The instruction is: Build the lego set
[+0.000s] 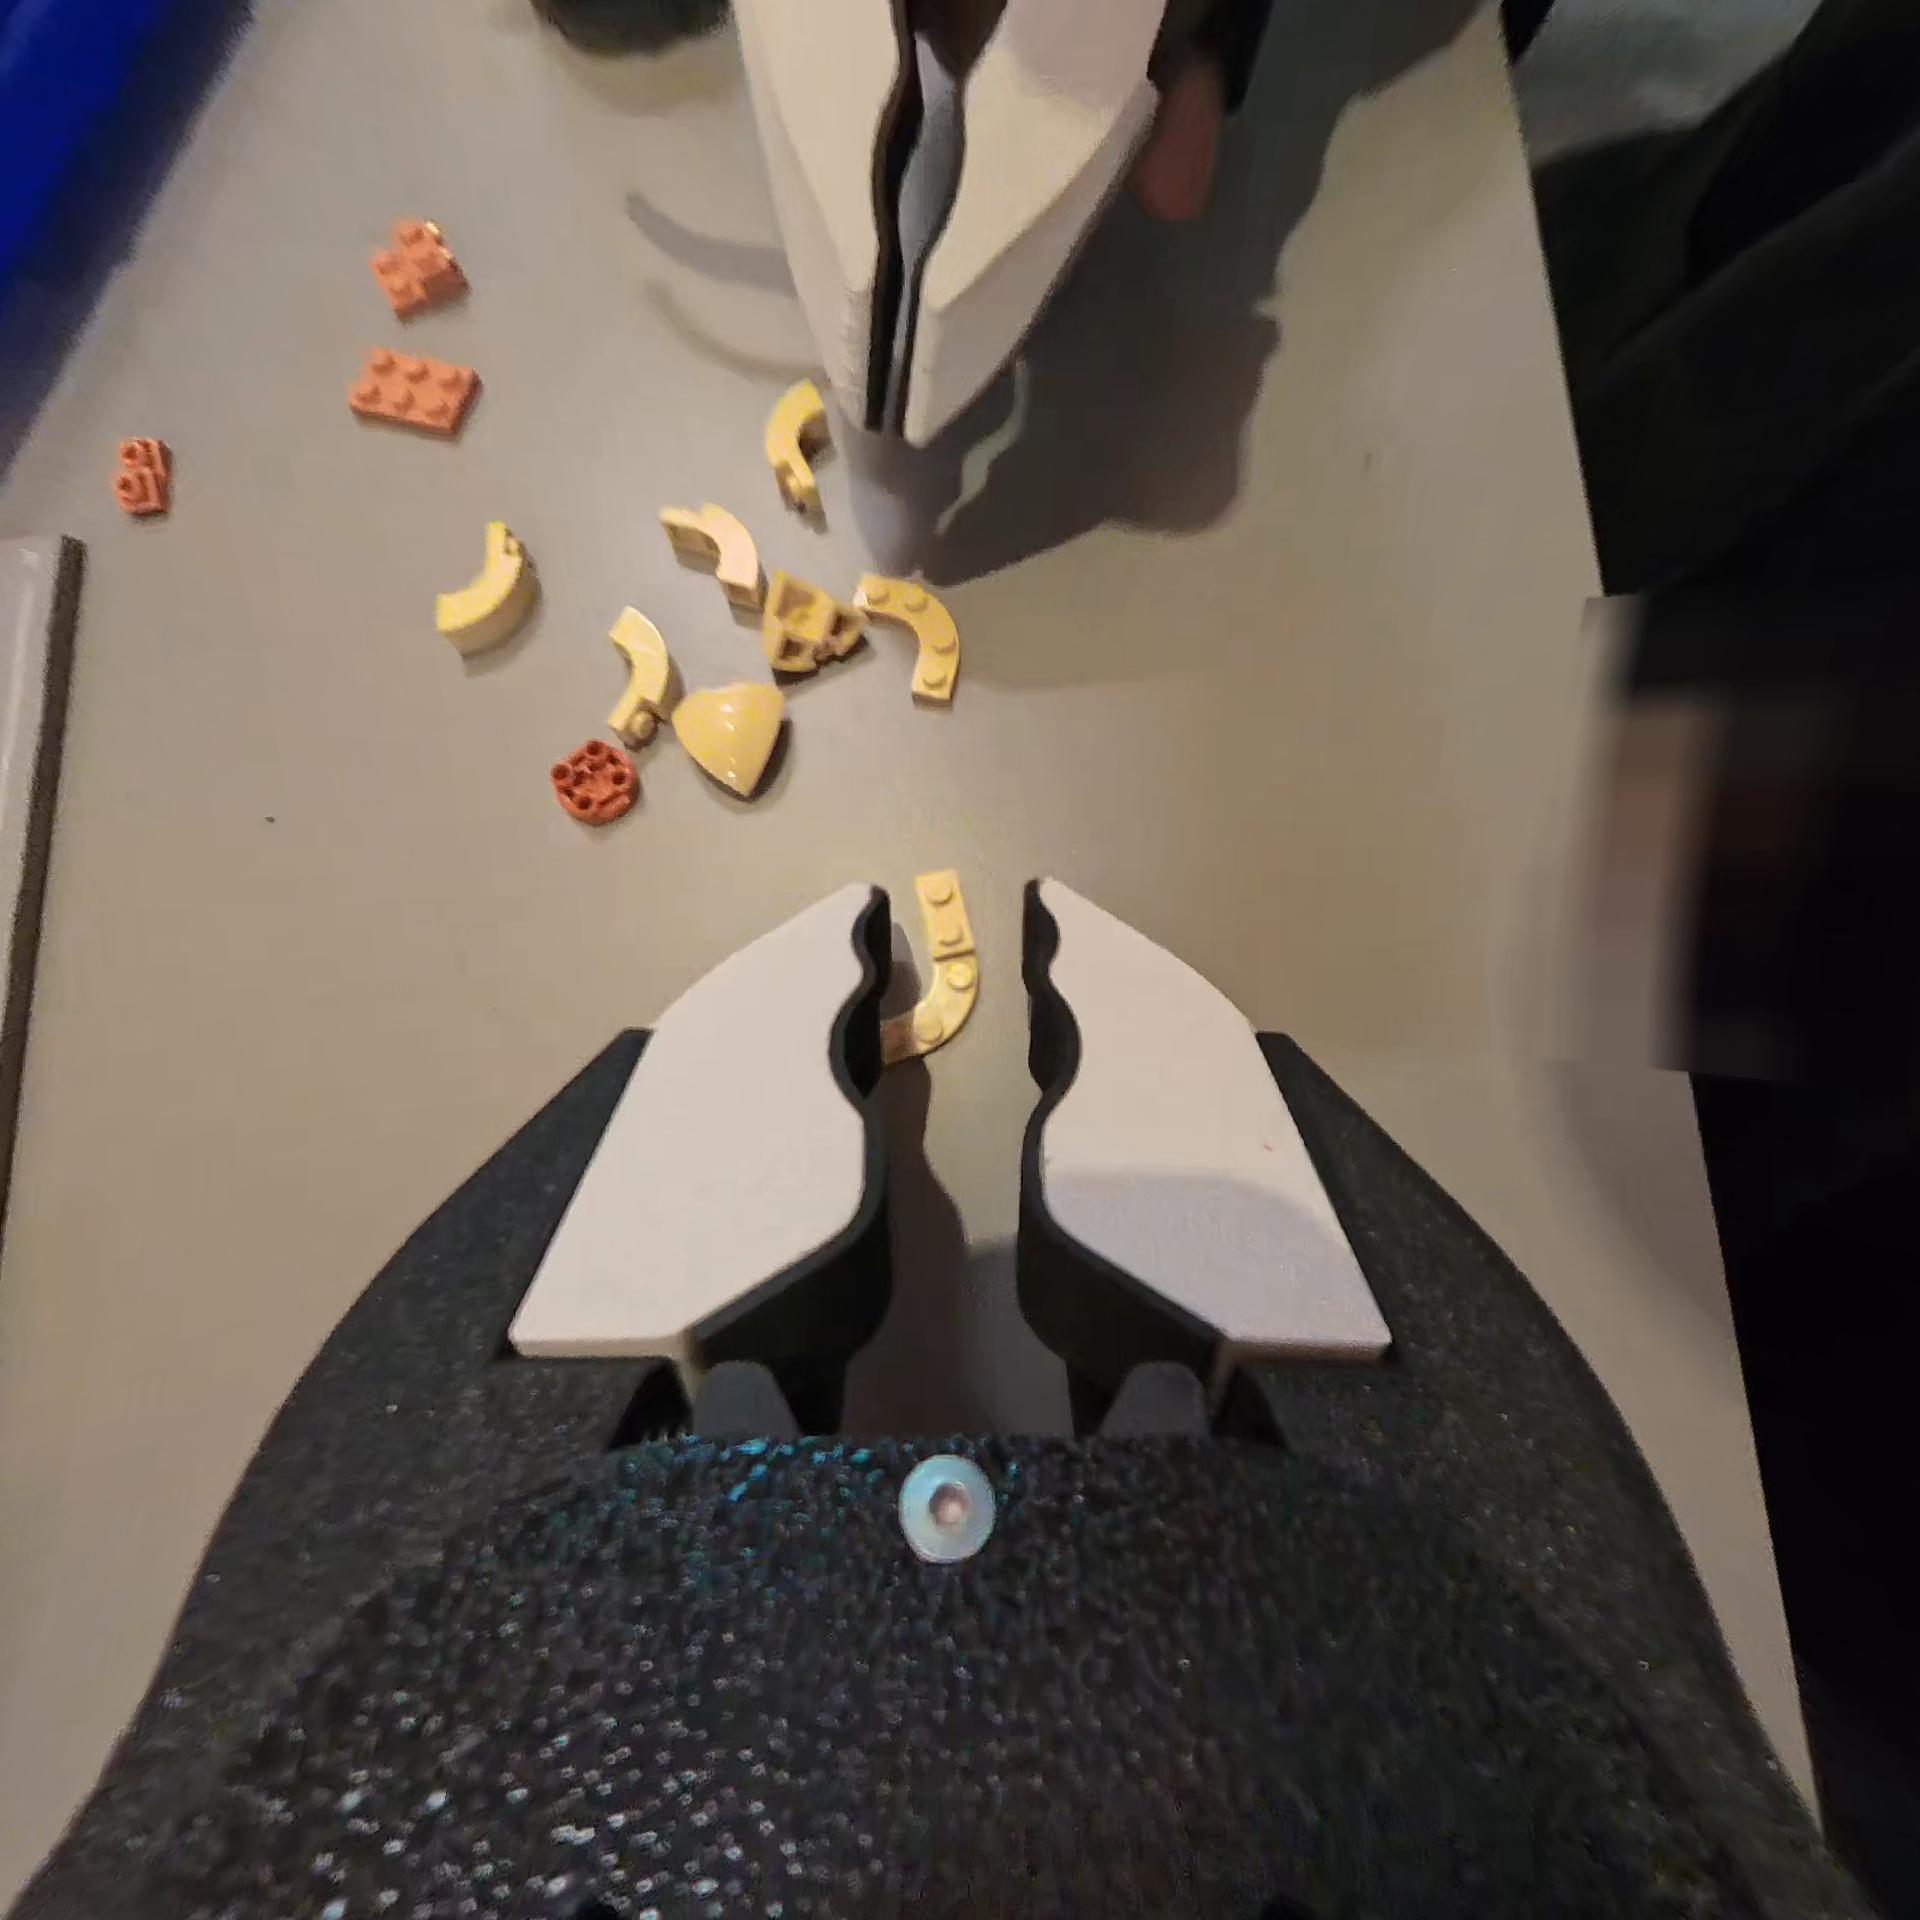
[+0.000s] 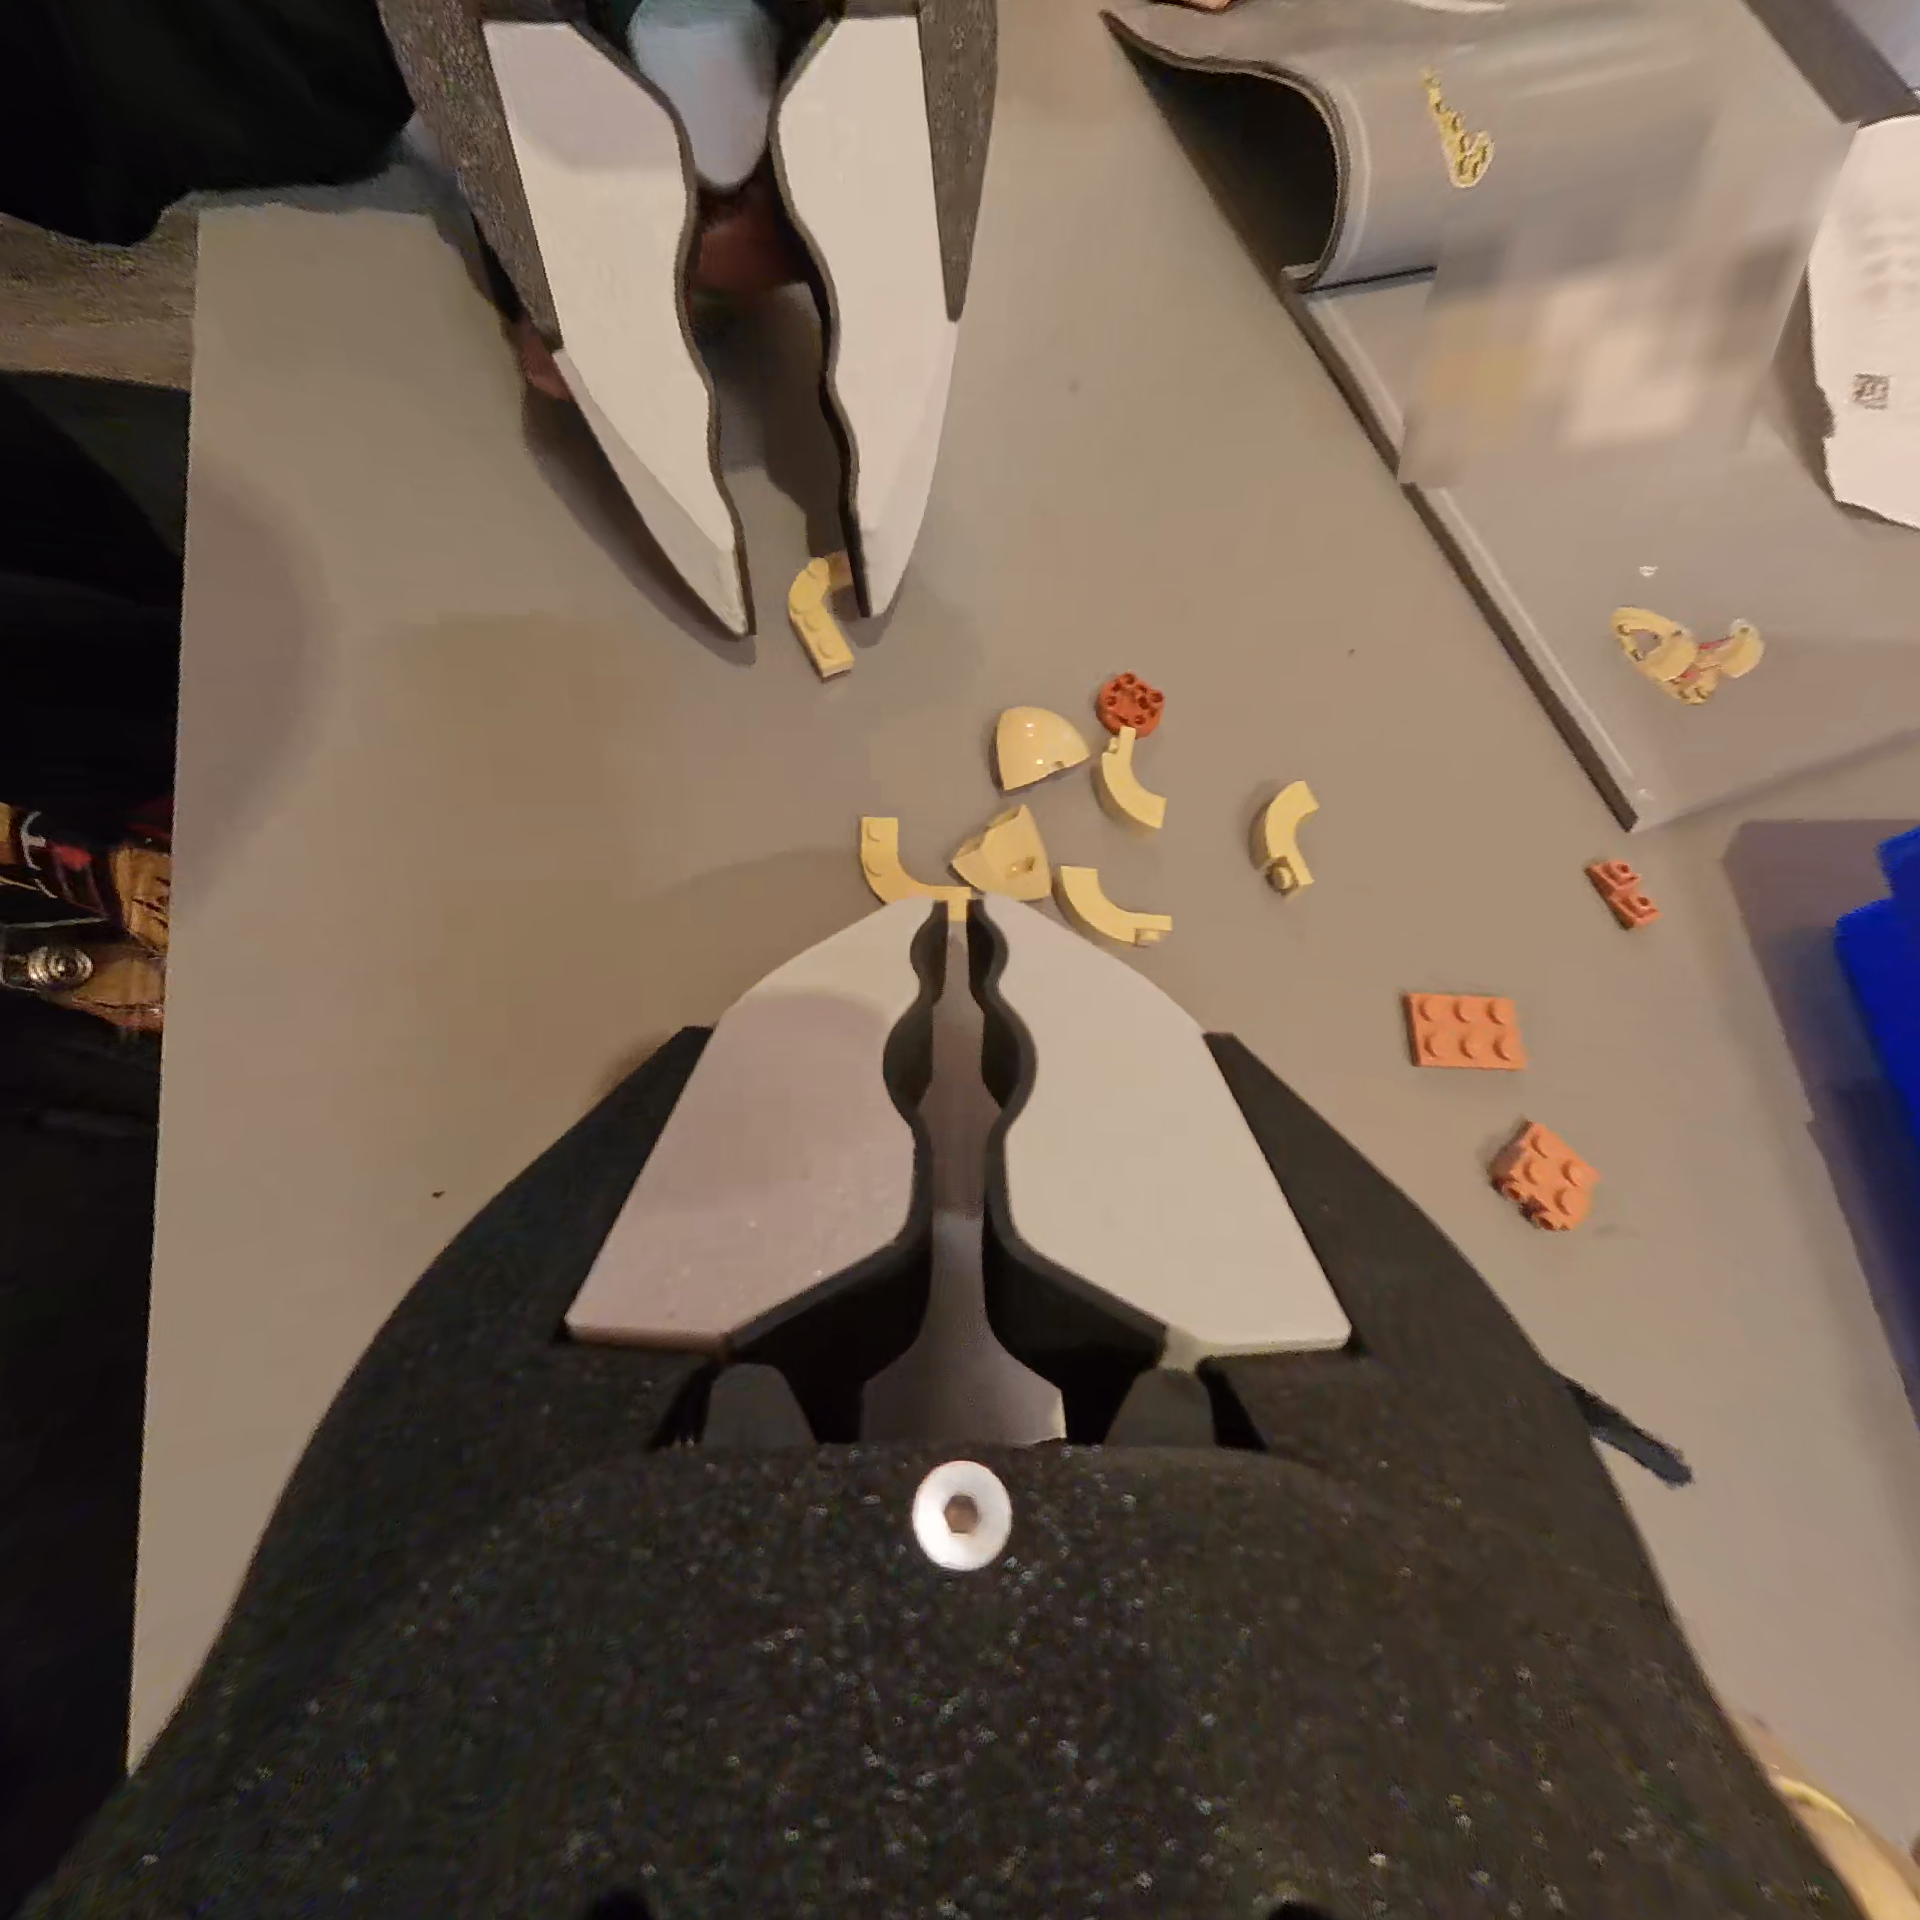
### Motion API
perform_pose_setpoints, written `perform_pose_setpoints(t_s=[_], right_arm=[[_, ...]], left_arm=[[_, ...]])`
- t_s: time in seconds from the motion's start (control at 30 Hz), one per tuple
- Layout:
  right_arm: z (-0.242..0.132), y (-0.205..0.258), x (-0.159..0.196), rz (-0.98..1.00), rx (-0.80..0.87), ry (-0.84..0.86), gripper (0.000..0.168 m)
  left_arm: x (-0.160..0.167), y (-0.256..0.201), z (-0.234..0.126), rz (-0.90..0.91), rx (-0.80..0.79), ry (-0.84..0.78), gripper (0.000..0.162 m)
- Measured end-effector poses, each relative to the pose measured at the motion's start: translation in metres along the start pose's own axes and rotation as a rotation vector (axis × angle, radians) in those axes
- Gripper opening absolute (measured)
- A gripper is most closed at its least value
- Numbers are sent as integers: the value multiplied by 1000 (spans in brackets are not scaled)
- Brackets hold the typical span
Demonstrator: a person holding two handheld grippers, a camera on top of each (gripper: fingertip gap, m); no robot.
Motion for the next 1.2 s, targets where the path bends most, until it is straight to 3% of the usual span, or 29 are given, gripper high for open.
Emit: perform_pose_setpoints(t_s=[0.23, 0.3, 0.53, 0.77, 1.2], right_arm=[[8, 1, -1, -16, -33, 26, 5], [10, 2, -1, -35, -46, 45, 7], [14, 4, -6, -154, -141, 119, 15], [29, 5, -7, -146, -176, 228, 15], [42, 3, -13, -213, -185, 253, 21]], left_arm=[[0, -2, 3, 56, -41, 126, 16], [1, -1, 3, 57, -31, 120, 9], [4, 3, 3, 46, 15, 76, 8], [-2, 3, 5, 51, 47, 41, 8], [-2, 11, 7, -23, 79, -27, 8]])
Point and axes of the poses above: each gripper's, where its closed fingertips meet, z out along the fingers, x out of its underside, y = z × x across the jaws, the point moved 10 cm from there along -z, back along the fingers, and after that the axes turned 12 degrees about -y, right-handed, at the moved point
